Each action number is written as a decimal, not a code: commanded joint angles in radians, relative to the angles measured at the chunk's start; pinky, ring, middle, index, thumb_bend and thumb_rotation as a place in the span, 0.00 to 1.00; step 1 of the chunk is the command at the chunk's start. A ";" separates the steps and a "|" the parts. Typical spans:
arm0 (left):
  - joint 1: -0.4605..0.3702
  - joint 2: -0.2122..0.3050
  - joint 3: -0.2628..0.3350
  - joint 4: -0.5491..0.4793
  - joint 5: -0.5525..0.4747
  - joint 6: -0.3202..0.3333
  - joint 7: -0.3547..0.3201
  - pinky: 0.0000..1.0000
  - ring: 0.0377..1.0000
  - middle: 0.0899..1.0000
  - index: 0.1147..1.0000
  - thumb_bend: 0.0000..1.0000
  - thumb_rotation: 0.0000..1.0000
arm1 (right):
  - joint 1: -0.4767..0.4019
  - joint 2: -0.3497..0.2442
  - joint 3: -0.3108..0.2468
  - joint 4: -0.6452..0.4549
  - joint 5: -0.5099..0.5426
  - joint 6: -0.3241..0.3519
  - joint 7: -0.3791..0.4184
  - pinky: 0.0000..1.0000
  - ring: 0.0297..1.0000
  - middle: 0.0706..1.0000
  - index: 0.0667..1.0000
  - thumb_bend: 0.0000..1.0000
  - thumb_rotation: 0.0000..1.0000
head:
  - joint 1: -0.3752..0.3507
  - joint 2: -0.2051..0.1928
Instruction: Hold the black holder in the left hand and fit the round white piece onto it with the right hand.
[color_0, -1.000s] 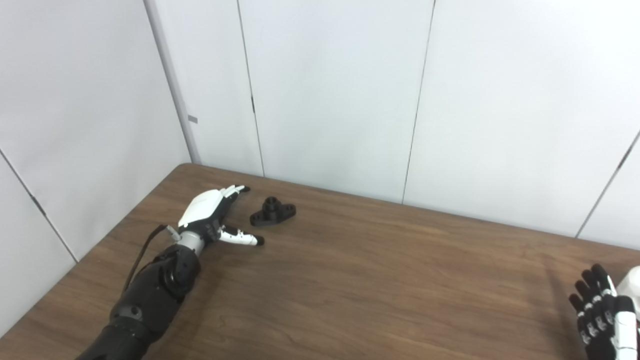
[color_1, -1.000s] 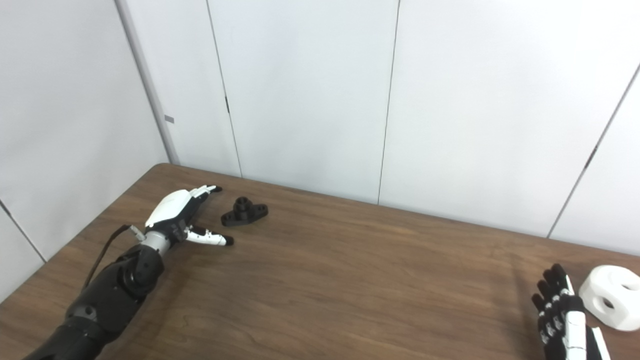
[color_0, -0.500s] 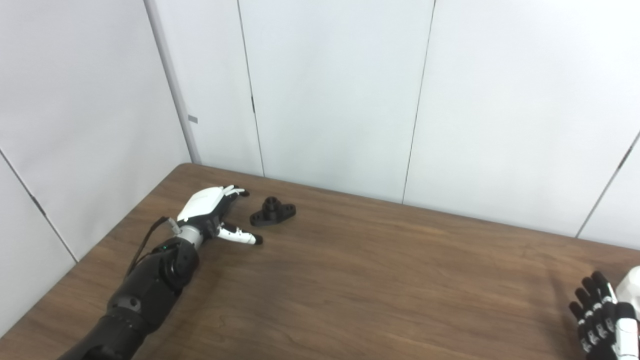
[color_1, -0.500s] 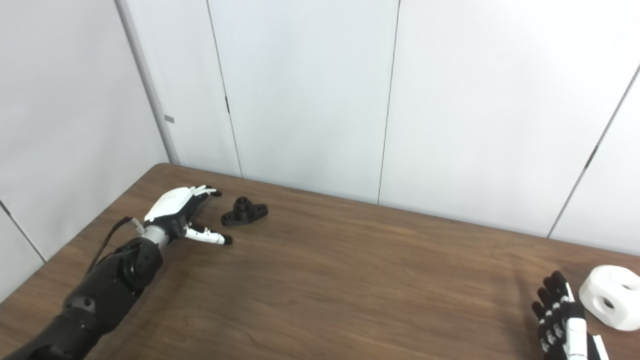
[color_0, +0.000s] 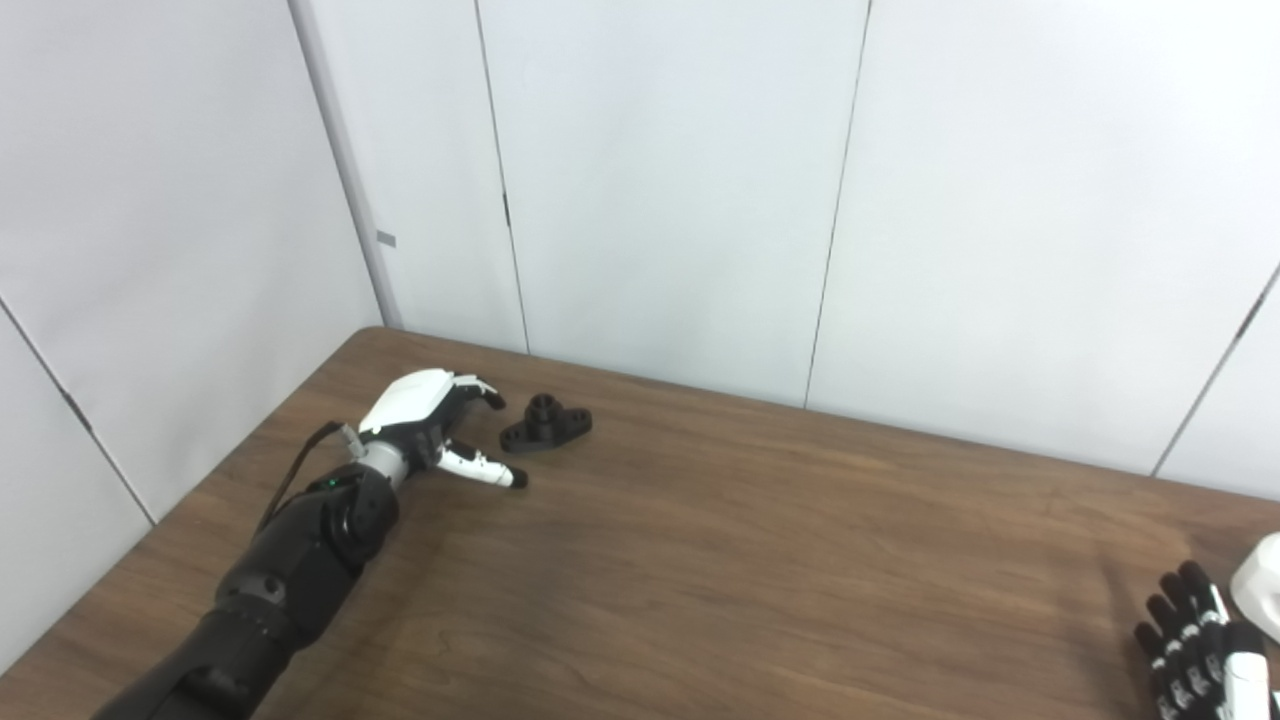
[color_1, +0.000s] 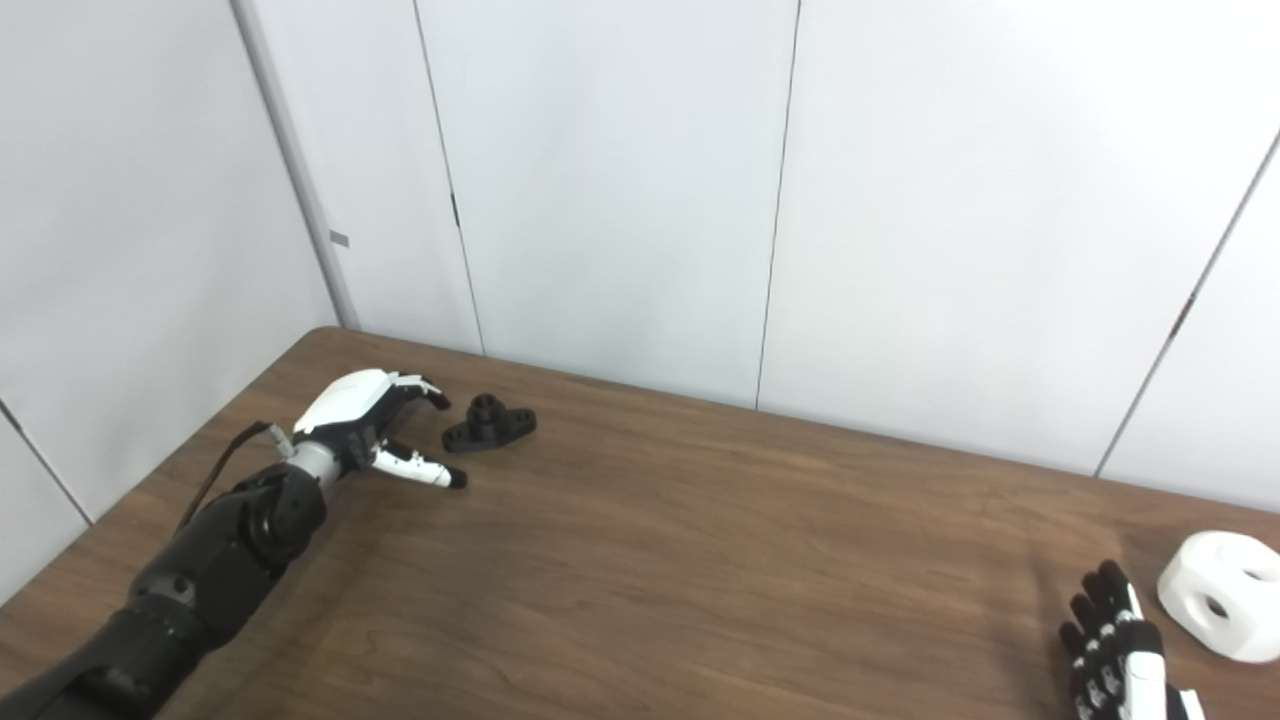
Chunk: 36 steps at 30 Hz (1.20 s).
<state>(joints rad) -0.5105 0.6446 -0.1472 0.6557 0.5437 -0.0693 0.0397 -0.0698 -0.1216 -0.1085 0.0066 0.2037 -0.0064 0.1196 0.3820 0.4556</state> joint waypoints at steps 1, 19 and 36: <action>-0.050 0.018 -0.003 0.002 0.009 -0.027 0.032 0.99 0.97 0.90 0.74 1.00 0.31 | -0.012 0.006 0.003 -0.026 0.000 -0.029 0.002 1.00 1.00 1.00 1.00 0.42 1.00 | -0.006 0.000; -0.120 -0.017 -0.061 0.124 0.007 -0.093 0.051 0.99 0.96 0.89 0.73 1.00 0.32 | -0.003 0.031 0.010 -0.069 -0.016 -0.004 -0.013 1.00 1.00 1.00 1.00 0.40 1.00 | -0.042 0.009; -0.181 -0.038 -0.112 0.209 0.011 -0.122 0.052 0.98 0.96 0.88 0.70 0.95 0.33 | 0.005 0.039 0.007 -0.111 -0.023 0.013 -0.028 1.00 1.00 1.00 1.00 0.44 1.00 | -0.057 0.028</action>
<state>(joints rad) -0.6502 0.6016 -0.2515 0.8643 0.5448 -0.1718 0.0804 -0.0455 -0.0790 -0.0979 -0.0646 0.1788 0.0272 0.0963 0.3237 0.4832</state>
